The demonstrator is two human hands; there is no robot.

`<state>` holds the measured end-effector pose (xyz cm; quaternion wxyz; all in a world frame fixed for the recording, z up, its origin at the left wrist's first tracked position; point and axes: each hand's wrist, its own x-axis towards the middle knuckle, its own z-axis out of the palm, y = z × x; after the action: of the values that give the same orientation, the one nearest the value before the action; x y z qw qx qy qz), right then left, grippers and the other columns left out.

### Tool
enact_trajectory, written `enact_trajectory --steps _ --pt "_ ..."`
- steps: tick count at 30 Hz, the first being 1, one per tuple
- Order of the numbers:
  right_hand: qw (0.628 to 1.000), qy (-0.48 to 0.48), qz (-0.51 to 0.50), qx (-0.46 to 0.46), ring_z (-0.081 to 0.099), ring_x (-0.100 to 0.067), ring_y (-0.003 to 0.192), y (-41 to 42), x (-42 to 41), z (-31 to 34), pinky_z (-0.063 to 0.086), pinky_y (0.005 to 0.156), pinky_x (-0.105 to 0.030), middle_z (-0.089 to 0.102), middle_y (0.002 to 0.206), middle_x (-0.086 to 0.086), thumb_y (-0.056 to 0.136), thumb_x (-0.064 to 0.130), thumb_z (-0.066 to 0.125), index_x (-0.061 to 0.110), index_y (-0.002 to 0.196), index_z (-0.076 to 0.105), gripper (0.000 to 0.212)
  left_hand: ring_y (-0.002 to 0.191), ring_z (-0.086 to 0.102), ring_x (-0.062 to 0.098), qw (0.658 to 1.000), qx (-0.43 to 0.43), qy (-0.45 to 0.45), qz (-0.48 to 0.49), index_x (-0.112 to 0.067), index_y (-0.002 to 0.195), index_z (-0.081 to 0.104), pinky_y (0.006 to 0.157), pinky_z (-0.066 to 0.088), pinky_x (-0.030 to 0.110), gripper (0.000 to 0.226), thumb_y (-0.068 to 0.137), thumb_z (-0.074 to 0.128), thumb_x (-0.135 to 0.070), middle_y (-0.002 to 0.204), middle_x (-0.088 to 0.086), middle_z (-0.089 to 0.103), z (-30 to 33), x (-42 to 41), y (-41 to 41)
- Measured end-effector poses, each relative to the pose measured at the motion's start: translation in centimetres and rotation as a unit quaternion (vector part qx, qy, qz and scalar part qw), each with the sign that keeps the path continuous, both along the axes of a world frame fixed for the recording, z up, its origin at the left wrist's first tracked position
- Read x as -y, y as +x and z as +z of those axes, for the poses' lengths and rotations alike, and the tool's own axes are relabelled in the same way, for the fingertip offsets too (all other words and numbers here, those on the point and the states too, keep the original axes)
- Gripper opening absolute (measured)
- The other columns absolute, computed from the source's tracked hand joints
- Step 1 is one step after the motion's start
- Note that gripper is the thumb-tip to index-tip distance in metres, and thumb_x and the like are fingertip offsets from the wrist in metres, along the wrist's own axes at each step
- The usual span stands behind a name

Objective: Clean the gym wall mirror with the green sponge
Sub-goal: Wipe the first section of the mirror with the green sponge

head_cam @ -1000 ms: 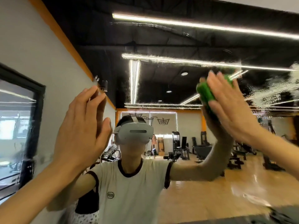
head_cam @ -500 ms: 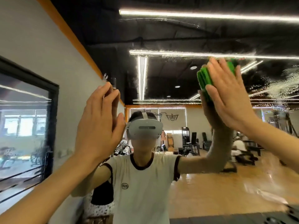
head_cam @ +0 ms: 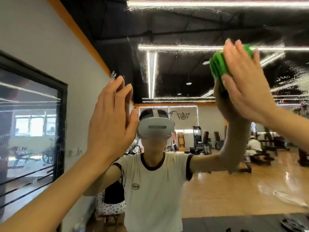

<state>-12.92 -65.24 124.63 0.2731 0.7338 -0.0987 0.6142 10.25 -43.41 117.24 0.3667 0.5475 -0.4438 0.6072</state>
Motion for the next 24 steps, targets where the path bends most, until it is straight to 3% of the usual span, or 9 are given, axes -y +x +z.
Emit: enact_trajectory --steps 2,5,8,12,15,18,21,24 --pt "0.996 -0.056 -0.011 -0.063 0.01 -0.024 0.155 0.1 -0.2 -6.1 -0.005 0.126 -0.04 0.017 0.167 -0.009 0.107 0.03 0.026 0.011 0.159 0.017 0.057 0.145 0.031 0.03 1.0 0.001 -0.003 0.0 -0.008 0.146 0.041 0.111 0.042 0.051 0.055 0.102 0.037 -0.04 0.158 0.013 0.033 0.0 0.0 0.1" --pt "0.963 -0.189 -0.042 -0.188 0.009 -0.021 0.155 -1.2 0.6 -14.5 -0.002 0.127 -0.041 0.012 0.169 -0.004 0.111 0.035 0.019 0.016 0.161 0.015 0.053 0.144 0.033 0.031 1.0 0.002 -0.001 -0.003 -0.009 0.146 0.04 0.11 0.044 0.05 0.054 0.101 0.039 -0.04 0.157 0.013 0.033 0.0 0.0 0.3" --pt "0.959 -0.192 -0.021 -0.206 0.008 -0.018 0.155 -1.8 0.7 -11.9 -0.001 0.127 -0.039 0.013 0.168 -0.003 0.112 0.034 0.018 0.017 0.159 0.018 0.051 0.144 0.033 0.033 1.0 0.004 0.0 -0.006 -0.01 0.146 0.039 0.111 0.042 0.049 0.054 0.101 0.039 -0.041 0.157 0.013 0.033 0.0 0.0 0.4" --pt "0.996 -0.062 0.03 -0.058 0.012 -0.027 0.155 0.4 -0.3 -0.9 -0.008 0.125 -0.033 0.022 0.165 -0.009 0.109 0.032 0.027 0.008 0.158 0.024 0.054 0.143 0.035 0.033 1.0 0.009 -0.006 0.0 -0.011 0.145 0.038 0.112 0.036 0.042 0.053 0.101 0.039 -0.04 0.157 0.014 0.033 0.0 0.1 0.5" --pt "0.999 -0.025 0.042 0.007 0.012 -0.026 0.155 2.4 -1.7 1.0 -0.009 0.124 -0.036 0.023 0.165 -0.01 0.109 0.031 0.026 0.007 0.157 0.025 0.054 0.143 0.035 0.034 1.0 0.008 -0.006 0.002 -0.009 0.145 0.039 0.111 0.036 0.042 0.054 0.101 0.039 -0.04 0.157 0.015 0.034 0.0 0.1 0.4" --pt "0.992 -0.109 -0.01 -0.07 0.009 -0.023 0.154 2.5 -2.1 -7.0 -0.007 0.126 -0.038 0.018 0.165 -0.007 0.106 0.028 0.031 0.012 0.158 0.02 0.055 0.144 0.033 0.033 1.0 0.002 -0.003 -0.002 -0.008 0.145 0.041 0.111 0.034 0.04 0.056 0.1 0.038 -0.041 0.157 0.015 0.034 0.0 0.0 0.2" --pt "0.952 -0.229 -0.028 -0.202 0.009 -0.021 0.155 0.8 -1.3 -14.9 0.0 0.127 -0.042 0.013 0.166 -0.002 0.11 0.026 0.03 0.014 0.158 0.018 0.051 0.145 0.032 0.034 1.0 -0.001 0.0 -0.003 -0.007 0.145 0.042 0.112 0.03 0.038 0.057 0.1 0.038 -0.041 0.157 0.016 0.034 0.1 -0.1 0.0" --pt "0.94 -0.248 -0.04 -0.232 0.006 -0.019 0.155 0.6 -1.0 -11.1 0.0 0.127 -0.04 0.014 0.166 -0.003 0.108 0.025 0.033 0.016 0.157 0.02 0.052 0.146 0.031 0.034 1.0 0.0 0.002 -0.002 -0.007 0.145 0.041 0.114 0.029 0.039 0.056 0.1 0.037 -0.04 0.157 0.016 0.034 0.0 -0.1 0.0"
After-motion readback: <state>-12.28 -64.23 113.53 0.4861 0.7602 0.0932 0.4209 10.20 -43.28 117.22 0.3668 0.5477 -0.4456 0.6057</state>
